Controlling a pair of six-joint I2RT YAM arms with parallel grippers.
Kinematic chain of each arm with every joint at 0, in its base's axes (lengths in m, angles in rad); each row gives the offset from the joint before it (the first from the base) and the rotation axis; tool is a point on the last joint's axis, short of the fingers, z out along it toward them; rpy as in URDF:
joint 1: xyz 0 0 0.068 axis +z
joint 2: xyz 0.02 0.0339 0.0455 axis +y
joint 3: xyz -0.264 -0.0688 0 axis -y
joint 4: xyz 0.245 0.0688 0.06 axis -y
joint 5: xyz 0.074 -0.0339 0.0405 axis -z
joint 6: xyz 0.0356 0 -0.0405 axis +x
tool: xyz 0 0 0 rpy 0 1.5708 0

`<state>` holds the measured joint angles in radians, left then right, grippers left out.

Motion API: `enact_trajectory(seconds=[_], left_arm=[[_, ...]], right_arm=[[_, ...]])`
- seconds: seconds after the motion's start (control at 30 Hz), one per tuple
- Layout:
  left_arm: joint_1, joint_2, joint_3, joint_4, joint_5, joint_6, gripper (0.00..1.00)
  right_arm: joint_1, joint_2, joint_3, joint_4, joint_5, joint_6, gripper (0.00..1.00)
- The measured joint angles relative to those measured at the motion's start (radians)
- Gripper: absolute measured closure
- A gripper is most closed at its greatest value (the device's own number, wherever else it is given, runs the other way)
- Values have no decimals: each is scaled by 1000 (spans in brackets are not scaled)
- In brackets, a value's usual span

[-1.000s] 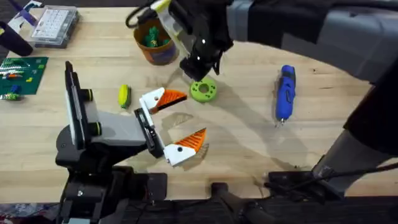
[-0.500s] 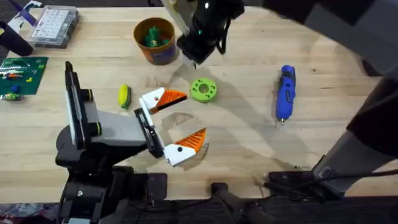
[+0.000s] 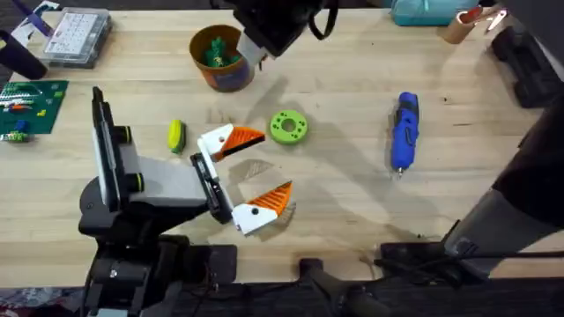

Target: Pick up the gripper from the table and insert it into the empty holder that is missing its gripper. Then pick up a screw, insert it into the mounting hole, and use the screwdriver to tighten it. Finally, clean up the table by picking up the vegetable and placing it into the bucket.

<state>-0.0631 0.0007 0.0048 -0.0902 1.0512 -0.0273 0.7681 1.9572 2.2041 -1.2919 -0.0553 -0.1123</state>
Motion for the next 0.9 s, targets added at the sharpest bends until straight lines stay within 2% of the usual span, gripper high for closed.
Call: enact_trajectory(seconds=[0.9], left_arm=[[0, 0, 0, 0, 0, 0, 11]], right_arm=[[242, 0, 13, -19, -40, 0, 995]])
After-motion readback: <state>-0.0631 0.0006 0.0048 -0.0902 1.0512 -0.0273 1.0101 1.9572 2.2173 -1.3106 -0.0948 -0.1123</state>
